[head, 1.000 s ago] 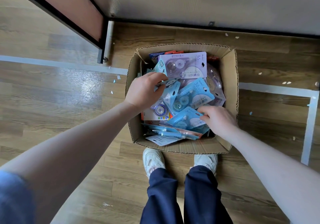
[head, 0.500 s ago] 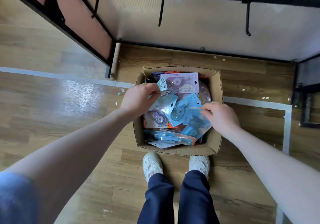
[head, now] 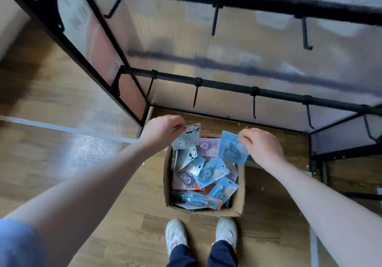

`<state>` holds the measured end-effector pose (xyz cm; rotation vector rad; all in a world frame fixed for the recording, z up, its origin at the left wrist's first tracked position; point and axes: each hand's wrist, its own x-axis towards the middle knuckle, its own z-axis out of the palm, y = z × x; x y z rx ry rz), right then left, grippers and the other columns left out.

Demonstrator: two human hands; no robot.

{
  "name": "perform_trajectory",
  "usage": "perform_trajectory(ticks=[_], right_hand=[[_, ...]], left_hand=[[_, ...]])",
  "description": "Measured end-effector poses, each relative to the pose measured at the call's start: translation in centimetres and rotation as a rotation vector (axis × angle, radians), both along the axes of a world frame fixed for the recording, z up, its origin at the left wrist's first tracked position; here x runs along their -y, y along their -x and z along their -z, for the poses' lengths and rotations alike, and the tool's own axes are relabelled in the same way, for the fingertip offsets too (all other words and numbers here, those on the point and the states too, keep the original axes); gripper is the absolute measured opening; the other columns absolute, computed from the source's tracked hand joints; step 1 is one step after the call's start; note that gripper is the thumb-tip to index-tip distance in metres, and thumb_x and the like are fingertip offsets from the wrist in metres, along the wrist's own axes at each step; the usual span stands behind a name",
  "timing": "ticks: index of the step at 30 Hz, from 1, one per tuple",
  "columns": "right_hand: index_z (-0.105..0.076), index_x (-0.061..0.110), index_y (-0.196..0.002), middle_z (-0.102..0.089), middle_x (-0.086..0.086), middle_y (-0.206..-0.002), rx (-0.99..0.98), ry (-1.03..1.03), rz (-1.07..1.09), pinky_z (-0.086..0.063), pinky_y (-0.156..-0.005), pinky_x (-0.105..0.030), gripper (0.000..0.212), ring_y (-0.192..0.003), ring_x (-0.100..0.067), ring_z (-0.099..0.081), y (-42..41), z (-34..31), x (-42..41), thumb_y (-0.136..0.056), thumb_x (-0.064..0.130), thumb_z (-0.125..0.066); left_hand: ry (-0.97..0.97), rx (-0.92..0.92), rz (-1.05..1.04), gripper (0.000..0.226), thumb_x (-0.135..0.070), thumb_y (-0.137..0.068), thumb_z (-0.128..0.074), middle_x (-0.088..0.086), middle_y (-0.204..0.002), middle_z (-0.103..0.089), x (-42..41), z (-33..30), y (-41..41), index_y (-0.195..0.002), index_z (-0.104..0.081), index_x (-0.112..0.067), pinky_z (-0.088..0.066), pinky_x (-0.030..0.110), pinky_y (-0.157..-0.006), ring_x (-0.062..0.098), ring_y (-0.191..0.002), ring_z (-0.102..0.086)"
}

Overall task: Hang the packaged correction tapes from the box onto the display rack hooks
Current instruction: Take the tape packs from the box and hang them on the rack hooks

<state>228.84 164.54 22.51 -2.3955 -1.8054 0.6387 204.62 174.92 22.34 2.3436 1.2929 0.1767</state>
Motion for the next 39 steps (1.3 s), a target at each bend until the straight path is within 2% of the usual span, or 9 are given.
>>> perform_trajectory(ticks=[7, 11, 16, 22, 27, 30, 33, 35, 39], right_hand=[[-0.062, 0.017, -0.098, -0.062, 0.0, -0.099, -0.058, -0.164, -0.006, -0.034, -0.055, -0.026, 0.022, -0.087, -0.017, -0.056, -0.6, -11.3, -2.4, -0.098, 0.029, -0.043], [-0.063, 0.017, -0.099, -0.064, 0.0, -0.1, 0.017, -0.239, -0.024, -0.034, -0.057, -0.029, 0.023, -0.087, -0.018, -0.056, -0.8, -18.0, -3.8, -0.098, 0.029, -0.043], [-0.058, 0.019, -0.099, -0.059, 0.006, -0.095, 0.062, -0.314, -0.033, -0.027, -0.048, -0.016, 0.022, -0.076, -0.008, -0.05, -0.5, -25.9, -4.6, -0.098, 0.033, -0.041], [-0.061, 0.015, -0.091, -0.061, 0.004, -0.087, 0.08, -0.449, -0.001, -0.033, -0.055, -0.029, 0.023, -0.076, -0.017, -0.055, 0.2, -34.2, -5.3, -0.097, 0.029, -0.044], [-0.058, 0.02, -0.087, -0.057, 0.008, -0.082, 0.086, -0.515, -0.039, -0.028, -0.048, -0.02, 0.021, -0.07, -0.01, -0.05, 1.8, -38.5, -6.0, -0.098, 0.029, -0.043], [-0.06, 0.019, -0.089, -0.061, 0.006, -0.085, 0.092, -0.537, -0.078, -0.03, -0.05, -0.021, 0.021, -0.072, -0.011, -0.051, 3.3, -39.8, -7.0, -0.098, 0.029, -0.043], [-0.062, 0.016, -0.092, -0.063, 0.003, -0.092, 0.084, -0.552, -0.11, -0.037, -0.06, -0.029, 0.023, -0.08, -0.016, -0.056, 5.2, -41.0, -8.5, -0.097, 0.027, -0.043], [-0.063, 0.015, -0.093, -0.063, 0.003, -0.093, 0.076, -0.567, -0.14, -0.039, -0.064, -0.029, 0.022, -0.084, -0.018, -0.057, 6.7, -41.6, -9.6, -0.097, 0.027, -0.044], [-0.063, 0.017, -0.096, -0.061, 0.005, -0.093, 0.067, -0.607, -0.208, -0.035, -0.061, -0.027, 0.022, -0.082, -0.015, -0.054, 9.9, -42.8, -11.9, -0.097, 0.027, -0.044]], left_hand=[[-0.081, 0.018, 0.01, 0.014, -0.028, -0.089, -0.059, -0.004, -0.087, -0.063, -1.7, -11.0, 0.1, -0.094, -0.065, -0.017, -0.034, 0.027, -0.061, 0.019, -0.079, -0.056], [-0.118, 0.044, 0.026, 0.014, -0.031, -0.089, -0.059, -0.006, -0.089, -0.066, -2.8, -17.8, 0.4, -0.095, -0.066, -0.02, -0.04, 0.025, -0.063, 0.015, -0.079, -0.059], [-0.187, 0.051, 0.042, 0.014, -0.033, -0.088, -0.059, -0.011, -0.081, -0.059, -4.0, -25.6, 0.8, -0.092, -0.065, -0.021, -0.039, 0.025, -0.062, 0.013, -0.077, -0.057], [-0.272, 0.064, 0.07, 0.014, -0.036, -0.088, -0.059, -0.013, -0.082, -0.061, -4.8, -33.5, 1.8, -0.093, -0.065, -0.025, -0.043, 0.026, -0.064, 0.011, -0.078, -0.058], [-0.347, 0.094, 0.051, 0.014, -0.036, -0.087, -0.061, -0.017, -0.079, -0.056, -4.7, -38.7, 3.8, -0.093, -0.066, -0.024, -0.038, 0.021, -0.063, 0.008, -0.076, -0.054], [-0.391, 0.097, 0.032, 0.015, -0.035, -0.088, -0.061, -0.017, -0.082, -0.057, -4.4, -40.7, 5.8, -0.094, -0.066, -0.022, -0.037, 0.01, -0.06, 0.005, -0.076, -0.053], [-0.406, 0.095, -0.019, 0.016, -0.036, -0.087, -0.062, -0.012, -0.089, -0.065, -4.4, -42.0, 8.4, -0.096, -0.066, -0.023, -0.045, 0.019, -0.067, 0.009, -0.08, -0.059], [-0.407, 0.09, -0.06, 0.014, -0.035, -0.086, -0.062, -0.012, -0.086, -0.063, -4.4, -42.8, 10.2, -0.094, -0.066, -0.023, -0.046, 0.023, -0.066, 0.009, -0.076, -0.058], [-0.438, 0.074, -0.108, 0.014, -0.034, -0.088, -0.061, -0.015, -0.078, -0.055, -4.4, -44.0, 13.3, -0.092, -0.065, -0.022, -0.042, 0.022, -0.064, 0.006, -0.071, -0.051]])
